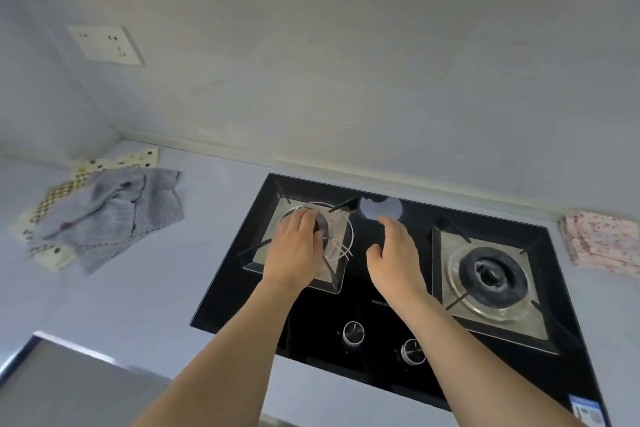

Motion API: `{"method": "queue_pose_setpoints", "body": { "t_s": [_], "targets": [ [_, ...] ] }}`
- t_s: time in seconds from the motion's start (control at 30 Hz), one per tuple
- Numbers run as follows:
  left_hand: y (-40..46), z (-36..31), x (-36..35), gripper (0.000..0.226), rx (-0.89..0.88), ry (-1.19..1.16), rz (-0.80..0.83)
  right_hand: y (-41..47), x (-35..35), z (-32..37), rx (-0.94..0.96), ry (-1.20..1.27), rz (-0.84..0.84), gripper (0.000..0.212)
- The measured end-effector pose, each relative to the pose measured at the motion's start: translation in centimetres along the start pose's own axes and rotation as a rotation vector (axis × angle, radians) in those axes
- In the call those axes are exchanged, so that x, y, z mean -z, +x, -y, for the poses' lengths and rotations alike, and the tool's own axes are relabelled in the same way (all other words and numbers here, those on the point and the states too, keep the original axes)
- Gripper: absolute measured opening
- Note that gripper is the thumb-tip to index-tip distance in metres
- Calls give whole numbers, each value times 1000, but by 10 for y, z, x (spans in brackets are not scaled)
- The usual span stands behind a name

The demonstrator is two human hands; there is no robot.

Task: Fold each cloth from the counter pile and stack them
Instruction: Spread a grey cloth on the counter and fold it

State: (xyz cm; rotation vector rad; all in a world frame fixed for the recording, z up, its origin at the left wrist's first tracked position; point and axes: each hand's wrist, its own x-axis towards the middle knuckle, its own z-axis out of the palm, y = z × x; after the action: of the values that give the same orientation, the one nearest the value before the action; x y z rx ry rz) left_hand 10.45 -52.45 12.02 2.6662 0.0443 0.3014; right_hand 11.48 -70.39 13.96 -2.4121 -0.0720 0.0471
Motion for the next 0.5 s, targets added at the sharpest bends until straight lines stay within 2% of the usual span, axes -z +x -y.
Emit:
{"method": "queue_pose_setpoints", "body": {
  "t_s": [0.23,0.33,0.5],
  "targets": [
    [-27,87,45,39,50,21,16,-2,-71,77,113,40,53,48],
    [-30,140,75,40,129,25,-28,0,-109,125,179,-13,67,47],
    [-44,250,128,38,150,39,4,-13,-196,218,205,39,131,47]
  ]
}}
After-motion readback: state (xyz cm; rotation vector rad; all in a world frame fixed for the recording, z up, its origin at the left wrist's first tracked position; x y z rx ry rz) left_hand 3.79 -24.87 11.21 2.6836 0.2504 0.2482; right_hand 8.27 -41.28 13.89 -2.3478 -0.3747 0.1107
